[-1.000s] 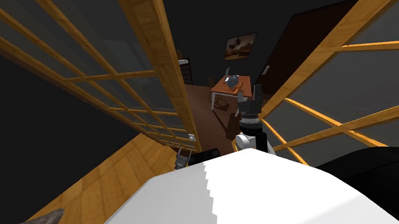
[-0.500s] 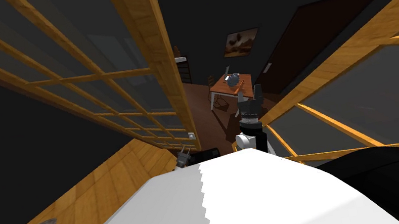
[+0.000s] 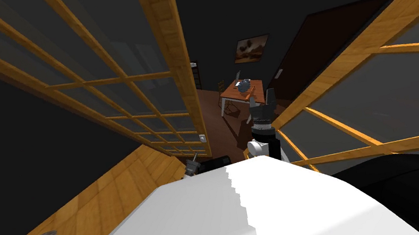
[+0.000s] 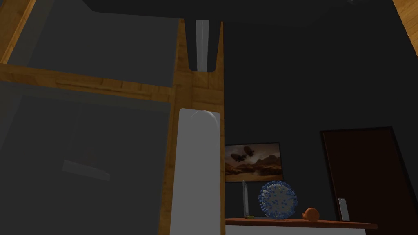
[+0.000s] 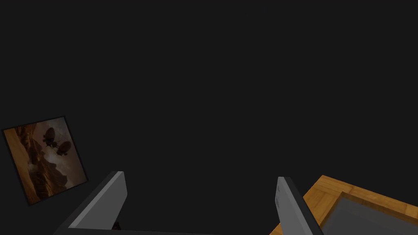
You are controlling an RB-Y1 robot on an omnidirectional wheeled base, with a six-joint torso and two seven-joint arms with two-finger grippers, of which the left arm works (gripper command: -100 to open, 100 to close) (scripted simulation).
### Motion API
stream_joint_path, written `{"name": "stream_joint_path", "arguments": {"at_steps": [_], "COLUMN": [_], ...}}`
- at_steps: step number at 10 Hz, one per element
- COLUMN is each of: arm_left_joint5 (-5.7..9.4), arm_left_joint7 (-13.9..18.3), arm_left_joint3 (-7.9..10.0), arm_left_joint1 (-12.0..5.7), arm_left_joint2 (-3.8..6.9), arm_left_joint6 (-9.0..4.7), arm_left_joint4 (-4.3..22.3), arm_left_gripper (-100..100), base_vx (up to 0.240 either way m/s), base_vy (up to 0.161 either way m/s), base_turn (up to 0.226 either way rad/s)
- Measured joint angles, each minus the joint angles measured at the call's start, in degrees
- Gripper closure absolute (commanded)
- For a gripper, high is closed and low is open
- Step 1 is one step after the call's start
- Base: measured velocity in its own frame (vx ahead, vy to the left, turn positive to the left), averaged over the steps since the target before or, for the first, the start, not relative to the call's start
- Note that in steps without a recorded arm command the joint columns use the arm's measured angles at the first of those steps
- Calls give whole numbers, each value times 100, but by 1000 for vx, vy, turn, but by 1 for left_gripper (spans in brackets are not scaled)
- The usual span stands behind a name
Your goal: Push the door open
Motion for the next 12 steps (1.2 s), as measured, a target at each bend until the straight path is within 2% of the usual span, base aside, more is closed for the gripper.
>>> {"name": "stream_joint_path", "arguments": {"at_steps": [4, 6, 9, 12], "arm_left_joint5": [422, 686, 1127, 1479], "arm_left_joint7": [-466, -778, -1278, -1696], "arm_left_joint3": [-436, -727, -1154, -1545], "arm_left_joint1": [258, 456, 707, 951], "arm_left_joint2": [200, 235, 204, 56], "arm_left_joint6": [-24, -42, -100, -102], "arm_left_joint4": [43, 46, 143, 137], "arm_left_gripper": [-100, -100, -100, -100], "base_vx": [48, 56, 51, 42], "base_vy": [11, 9, -1, 0], "base_turn": [116, 155, 144, 98]}}
